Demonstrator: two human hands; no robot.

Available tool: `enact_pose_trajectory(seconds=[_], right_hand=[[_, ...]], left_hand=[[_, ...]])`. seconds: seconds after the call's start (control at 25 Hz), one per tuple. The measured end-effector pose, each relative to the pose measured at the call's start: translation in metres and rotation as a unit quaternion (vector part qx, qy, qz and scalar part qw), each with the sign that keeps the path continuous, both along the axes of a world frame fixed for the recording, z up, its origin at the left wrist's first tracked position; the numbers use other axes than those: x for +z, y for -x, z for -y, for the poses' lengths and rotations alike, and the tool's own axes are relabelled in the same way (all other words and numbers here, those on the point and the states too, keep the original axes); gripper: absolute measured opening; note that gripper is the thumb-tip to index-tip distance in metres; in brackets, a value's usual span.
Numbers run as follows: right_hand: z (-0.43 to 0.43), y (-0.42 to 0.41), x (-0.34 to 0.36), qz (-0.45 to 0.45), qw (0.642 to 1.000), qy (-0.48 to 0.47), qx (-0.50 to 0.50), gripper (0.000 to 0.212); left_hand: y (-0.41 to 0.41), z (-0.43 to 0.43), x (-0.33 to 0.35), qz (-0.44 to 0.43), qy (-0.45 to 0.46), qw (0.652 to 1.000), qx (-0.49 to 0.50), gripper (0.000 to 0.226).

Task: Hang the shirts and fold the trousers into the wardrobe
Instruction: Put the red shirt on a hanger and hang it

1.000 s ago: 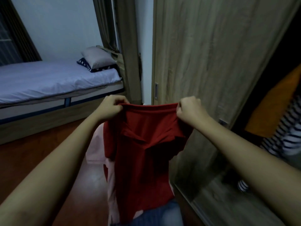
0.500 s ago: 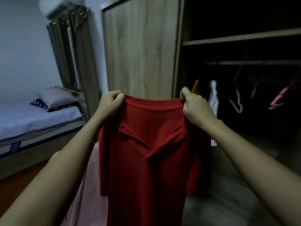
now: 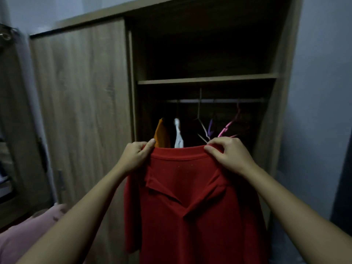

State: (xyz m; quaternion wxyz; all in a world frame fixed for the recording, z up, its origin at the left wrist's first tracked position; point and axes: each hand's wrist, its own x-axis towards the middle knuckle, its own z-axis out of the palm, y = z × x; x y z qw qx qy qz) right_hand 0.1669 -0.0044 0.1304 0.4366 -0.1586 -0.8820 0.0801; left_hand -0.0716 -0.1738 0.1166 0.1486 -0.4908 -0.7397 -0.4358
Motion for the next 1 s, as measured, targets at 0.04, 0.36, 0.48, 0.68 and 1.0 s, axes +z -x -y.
enact_pose_trajectory(seconds=[0.04,0.36,0.48,0.68,1.0], right_hand=[[-0.005,-0.003,0.002,0.000,1.000,-0.006,-0.011,0.017],[-0.046,0.016,0.018,0.077,0.991,-0.056,-0.098,0.023],[-0.059,0.031,0.018,0.150,0.976,-0.090,-0.131,0.026],[-0.081,0.046,0.014,0.180,0.963,-0.122,-0.157,0.027],[-0.097,0.057,-0.013,0.157,0.957,-0.155,-0.188,0.031]], left_hand=[[-0.001,-0.012,0.002,0.005,0.012,1.000,-0.009,0.055],[0.023,-0.103,0.002,0.162,0.036,0.979,-0.121,0.078],[0.033,-0.153,0.013,0.159,0.021,0.977,-0.142,0.068],[0.040,-0.264,0.028,0.110,0.058,0.985,-0.120,0.041],[0.056,-0.382,0.024,0.362,0.077,0.925,-0.090,0.049]])
